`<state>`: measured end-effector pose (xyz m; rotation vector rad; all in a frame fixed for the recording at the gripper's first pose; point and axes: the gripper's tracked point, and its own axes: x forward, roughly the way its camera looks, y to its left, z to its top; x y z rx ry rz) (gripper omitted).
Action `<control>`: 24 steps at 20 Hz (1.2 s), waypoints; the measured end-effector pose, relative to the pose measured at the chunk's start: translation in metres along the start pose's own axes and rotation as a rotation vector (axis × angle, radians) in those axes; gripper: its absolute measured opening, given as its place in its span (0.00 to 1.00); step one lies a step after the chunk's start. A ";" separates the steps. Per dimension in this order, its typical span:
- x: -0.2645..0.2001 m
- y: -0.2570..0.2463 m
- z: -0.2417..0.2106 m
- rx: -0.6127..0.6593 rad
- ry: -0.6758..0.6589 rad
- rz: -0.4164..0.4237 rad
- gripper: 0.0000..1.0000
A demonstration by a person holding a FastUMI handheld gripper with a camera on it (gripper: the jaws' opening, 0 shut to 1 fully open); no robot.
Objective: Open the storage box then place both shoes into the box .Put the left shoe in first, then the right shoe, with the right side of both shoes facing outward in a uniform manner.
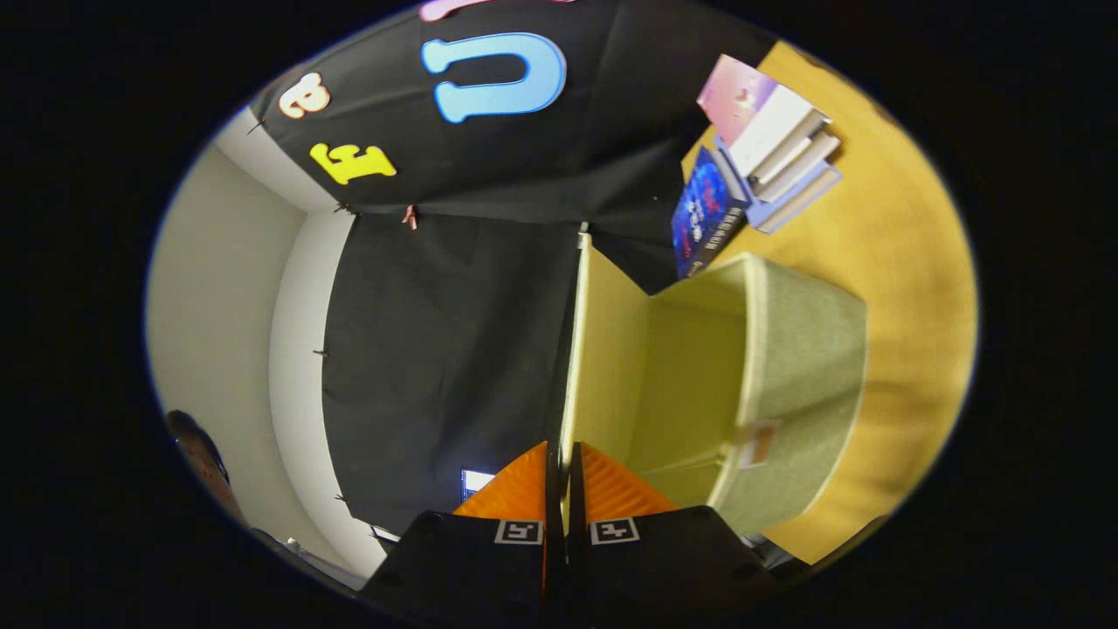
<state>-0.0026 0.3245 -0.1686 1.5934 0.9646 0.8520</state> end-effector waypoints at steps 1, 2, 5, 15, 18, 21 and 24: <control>0.012 0.012 0.001 -0.020 -0.001 0.005 0.05; 0.025 0.023 -0.001 -0.037 0.000 0.010 0.05; 0.064 0.047 -0.007 -0.077 0.017 0.005 0.05; 0.167 0.059 -0.034 -0.164 0.036 -0.021 0.34; 0.174 0.052 -0.031 -0.214 0.003 -0.051 0.78; 0.165 0.051 -0.025 -0.222 -0.019 -0.086 0.86; 0.126 0.028 -0.002 -0.360 -0.097 -0.238 0.90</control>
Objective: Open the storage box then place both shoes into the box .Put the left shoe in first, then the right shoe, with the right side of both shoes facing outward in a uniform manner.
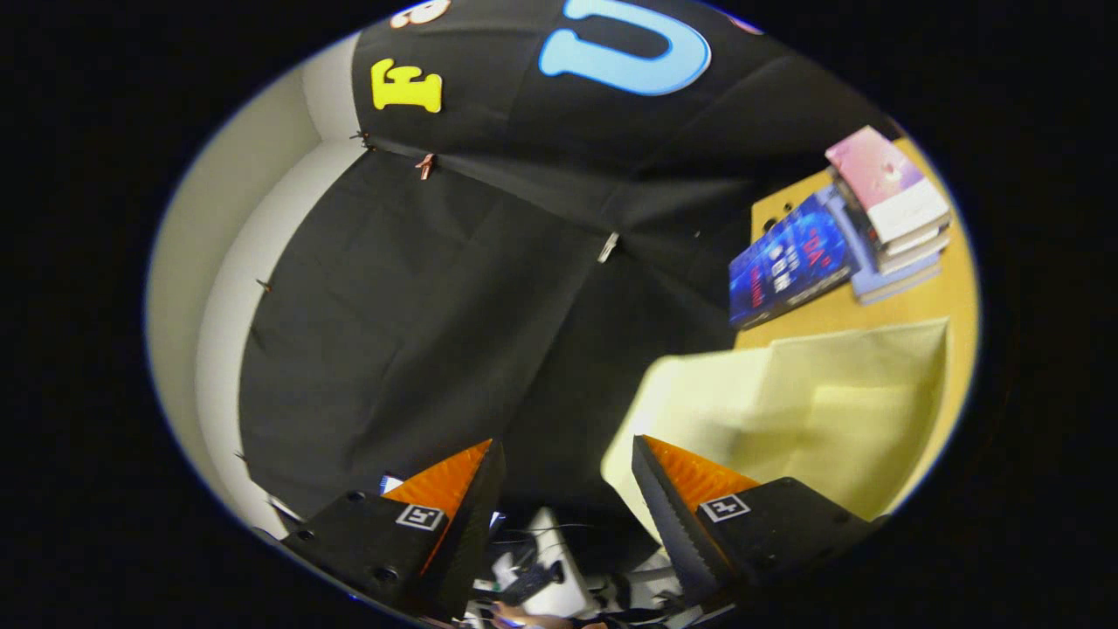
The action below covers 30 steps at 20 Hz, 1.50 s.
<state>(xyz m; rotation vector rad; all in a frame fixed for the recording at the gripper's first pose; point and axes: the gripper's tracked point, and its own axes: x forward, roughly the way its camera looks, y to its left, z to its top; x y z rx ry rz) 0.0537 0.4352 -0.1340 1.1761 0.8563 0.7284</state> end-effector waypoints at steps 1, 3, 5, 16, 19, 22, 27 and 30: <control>-0.017 -0.019 0.003 -0.062 -0.006 -0.066 0.92; -0.061 -0.053 0.012 -0.187 -0.025 -0.199 0.96; -0.109 -0.076 0.029 -0.302 -0.074 -0.300 0.96; -0.379 -0.281 -0.032 -0.480 0.093 -0.958 0.96; -0.397 -0.323 -0.069 -0.470 0.208 -1.023 0.93; -0.410 -0.352 -0.093 -0.474 0.325 -1.067 0.84; -0.411 -0.383 -0.102 -0.494 0.382 -1.111 0.72; -0.411 -0.391 -0.101 -0.471 0.378 -1.140 0.69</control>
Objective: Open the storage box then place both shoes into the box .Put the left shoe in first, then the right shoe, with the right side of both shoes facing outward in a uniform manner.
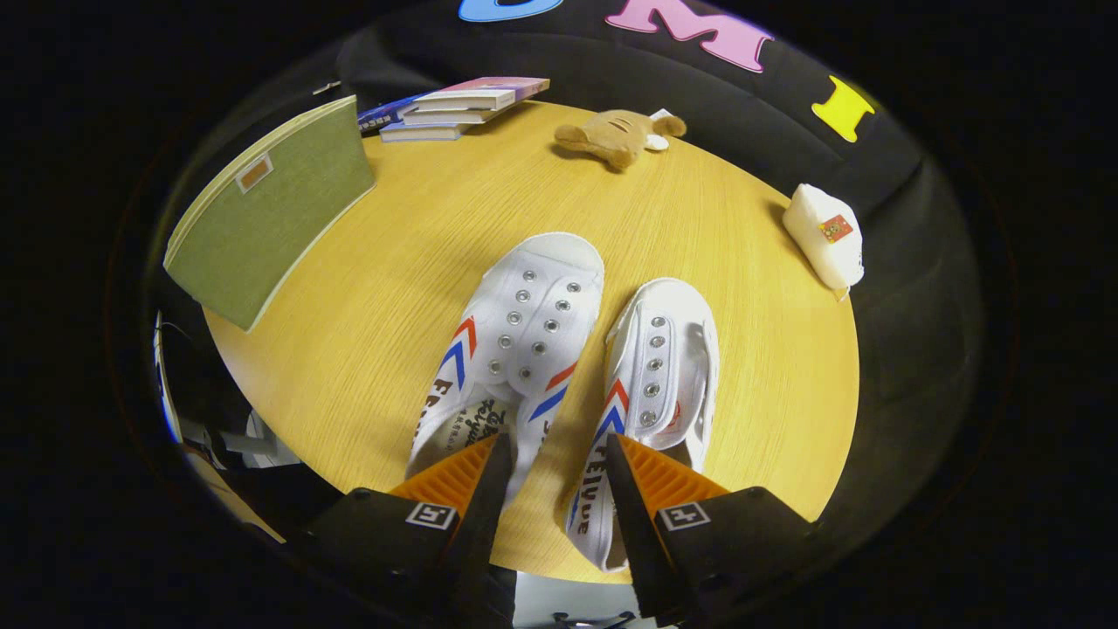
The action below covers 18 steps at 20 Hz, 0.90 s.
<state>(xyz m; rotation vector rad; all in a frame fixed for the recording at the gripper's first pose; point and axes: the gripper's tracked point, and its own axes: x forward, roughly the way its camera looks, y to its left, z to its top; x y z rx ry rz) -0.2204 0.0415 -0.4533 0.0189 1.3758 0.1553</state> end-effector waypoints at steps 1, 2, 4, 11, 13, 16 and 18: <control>-0.006 0.001 0.003 -0.001 -0.009 0.006 0.68; -0.014 0.008 0.008 0.009 -0.030 0.030 0.66; -0.026 0.022 0.019 0.036 -0.075 0.079 0.62; 0.012 0.003 0.012 -0.038 -0.025 -0.016 0.59; 0.024 0.003 0.022 0.003 -0.070 -0.033 0.56; 0.034 0.004 0.028 0.145 -0.105 -0.025 0.52; 0.037 0.015 0.030 0.197 -0.131 0.048 0.43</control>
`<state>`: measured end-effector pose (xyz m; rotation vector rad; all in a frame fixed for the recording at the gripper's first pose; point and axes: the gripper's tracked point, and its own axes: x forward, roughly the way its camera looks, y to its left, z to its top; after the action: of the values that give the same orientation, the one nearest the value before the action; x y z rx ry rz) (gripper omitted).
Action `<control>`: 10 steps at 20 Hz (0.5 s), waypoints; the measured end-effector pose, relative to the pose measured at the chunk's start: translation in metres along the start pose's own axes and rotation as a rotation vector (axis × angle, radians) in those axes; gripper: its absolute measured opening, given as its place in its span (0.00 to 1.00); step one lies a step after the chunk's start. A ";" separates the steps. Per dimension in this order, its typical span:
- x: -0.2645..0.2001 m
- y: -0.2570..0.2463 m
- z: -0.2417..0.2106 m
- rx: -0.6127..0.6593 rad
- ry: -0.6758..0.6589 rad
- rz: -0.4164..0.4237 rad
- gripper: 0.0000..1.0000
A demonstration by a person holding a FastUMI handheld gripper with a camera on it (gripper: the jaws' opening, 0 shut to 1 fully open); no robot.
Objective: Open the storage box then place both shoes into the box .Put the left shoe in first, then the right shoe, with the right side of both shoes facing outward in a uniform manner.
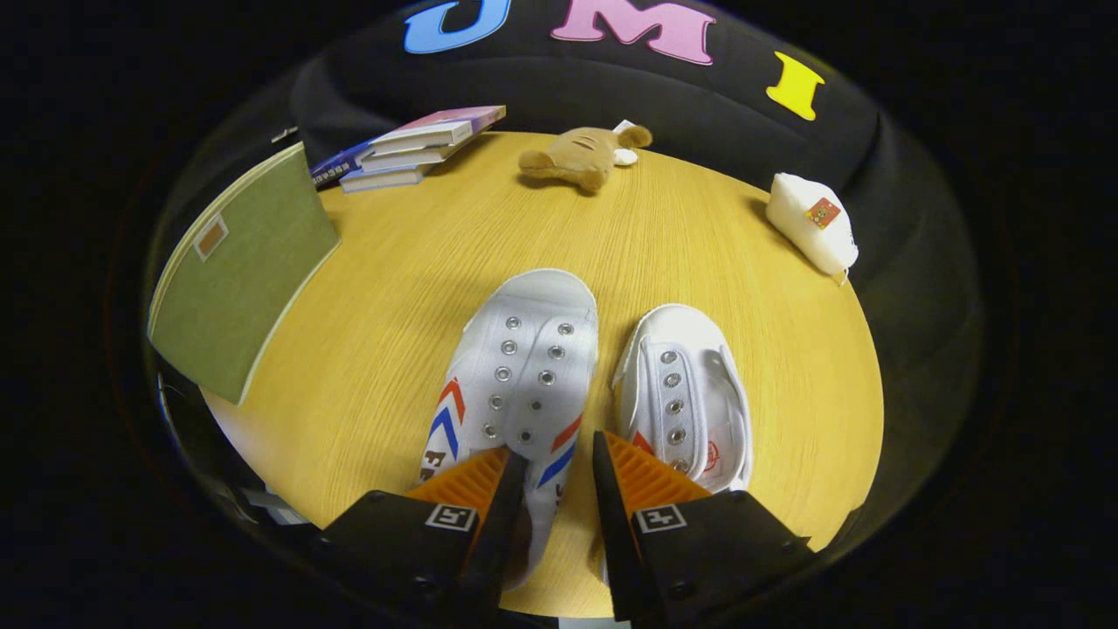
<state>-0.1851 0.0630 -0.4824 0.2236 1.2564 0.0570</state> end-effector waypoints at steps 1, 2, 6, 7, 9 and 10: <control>0.001 0.001 -0.002 0.058 -0.008 0.019 0.34; 0.002 0.000 -0.002 0.115 0.004 0.029 0.25; -0.007 0.000 0.004 0.208 -0.010 0.107 0.05; -0.011 0.002 0.012 0.230 -0.032 0.125 0.05; -0.027 0.007 0.026 0.238 -0.059 0.144 0.05; -0.034 0.010 0.036 0.249 -0.077 0.162 0.05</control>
<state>-0.1610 0.0627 -0.4382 0.5383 1.1659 0.0301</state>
